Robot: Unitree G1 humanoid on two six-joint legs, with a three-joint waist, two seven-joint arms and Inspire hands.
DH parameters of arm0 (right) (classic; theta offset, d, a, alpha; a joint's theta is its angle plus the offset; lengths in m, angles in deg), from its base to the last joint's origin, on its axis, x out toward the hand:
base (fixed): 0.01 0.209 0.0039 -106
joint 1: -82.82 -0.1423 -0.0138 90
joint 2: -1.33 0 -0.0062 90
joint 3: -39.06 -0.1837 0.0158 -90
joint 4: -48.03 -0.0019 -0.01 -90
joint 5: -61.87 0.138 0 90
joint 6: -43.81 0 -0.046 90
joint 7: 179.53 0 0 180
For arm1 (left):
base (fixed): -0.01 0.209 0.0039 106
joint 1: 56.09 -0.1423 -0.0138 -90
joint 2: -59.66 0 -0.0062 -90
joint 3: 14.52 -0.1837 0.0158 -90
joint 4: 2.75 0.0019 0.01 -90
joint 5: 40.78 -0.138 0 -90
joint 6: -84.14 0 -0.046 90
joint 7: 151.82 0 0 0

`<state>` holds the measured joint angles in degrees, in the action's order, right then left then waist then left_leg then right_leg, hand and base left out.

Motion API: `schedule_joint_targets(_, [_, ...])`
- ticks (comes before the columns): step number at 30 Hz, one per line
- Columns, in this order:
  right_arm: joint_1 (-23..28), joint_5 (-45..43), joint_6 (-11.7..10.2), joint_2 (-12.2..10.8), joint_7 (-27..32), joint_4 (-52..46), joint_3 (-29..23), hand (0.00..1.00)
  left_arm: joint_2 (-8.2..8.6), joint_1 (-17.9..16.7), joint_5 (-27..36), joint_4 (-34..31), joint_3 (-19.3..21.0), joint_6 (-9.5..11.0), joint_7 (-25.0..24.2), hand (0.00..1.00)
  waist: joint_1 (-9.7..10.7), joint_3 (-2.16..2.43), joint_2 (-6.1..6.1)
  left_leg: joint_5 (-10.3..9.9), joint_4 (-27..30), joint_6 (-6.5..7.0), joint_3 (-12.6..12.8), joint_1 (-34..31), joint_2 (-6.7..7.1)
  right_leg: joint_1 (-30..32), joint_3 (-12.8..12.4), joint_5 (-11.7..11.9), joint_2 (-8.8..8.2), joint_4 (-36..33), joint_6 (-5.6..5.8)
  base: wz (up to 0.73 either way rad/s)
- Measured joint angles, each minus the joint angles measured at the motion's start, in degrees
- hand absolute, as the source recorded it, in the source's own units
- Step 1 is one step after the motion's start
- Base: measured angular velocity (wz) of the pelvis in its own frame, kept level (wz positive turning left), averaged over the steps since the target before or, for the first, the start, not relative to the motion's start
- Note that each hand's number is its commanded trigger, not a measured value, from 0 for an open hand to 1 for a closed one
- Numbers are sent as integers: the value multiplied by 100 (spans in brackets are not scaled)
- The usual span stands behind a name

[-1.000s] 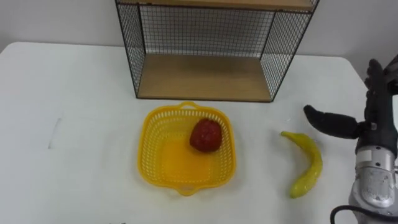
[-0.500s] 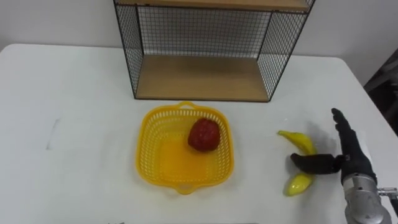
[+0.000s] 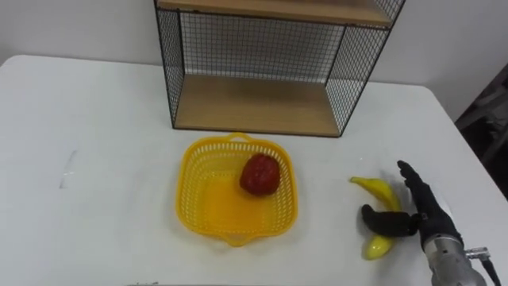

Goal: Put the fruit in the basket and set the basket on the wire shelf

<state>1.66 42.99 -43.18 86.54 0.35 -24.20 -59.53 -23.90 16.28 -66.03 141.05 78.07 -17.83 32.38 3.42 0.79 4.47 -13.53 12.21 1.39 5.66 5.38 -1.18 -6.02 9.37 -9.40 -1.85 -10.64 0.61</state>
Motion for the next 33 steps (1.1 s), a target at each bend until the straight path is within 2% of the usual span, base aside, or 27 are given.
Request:
schedule_joint_targets(7, [-101,-338,10,13,40,92,-203,100,-2,-41,-30,-90,81,-71,93,0,-2,2,-1,2,2,-1,-30,29,2,-42,25,1,0,4,-1,0])
schedule_joint_targets(13, [-201,-883,22,136,313,267,-234,100,1,-35,-49,-90,85,-83,303,0,-34,6,4,2,-3,-2,-87,30,7,-66,85,1,9,15,-1,5])
schedule_joint_targets(20, [-175,-1222,187,143,645,293,-125,100,41,3,-184,-156,77,-170,449,0,-81,13,3,1,-21,-17,-110,28,16,-71,91,1,27,16,-1,1])
schedule_joint_targets(28, [-10,-1215,346,46,933,-69,27,100,76,13,-170,-220,70,-175,638,0,-90,55,-73,1,-28,-16,-79,33,8,-60,22,1,29,11,-1,-2])
schedule_joint_targets(33, [17,-1284,533,19,645,-533,71,100,130,17,-127,-219,56,-103,633,0,-104,43,-128,6,-40,-20,5,24,12,14,-19,3,27,-15,-5,-9])
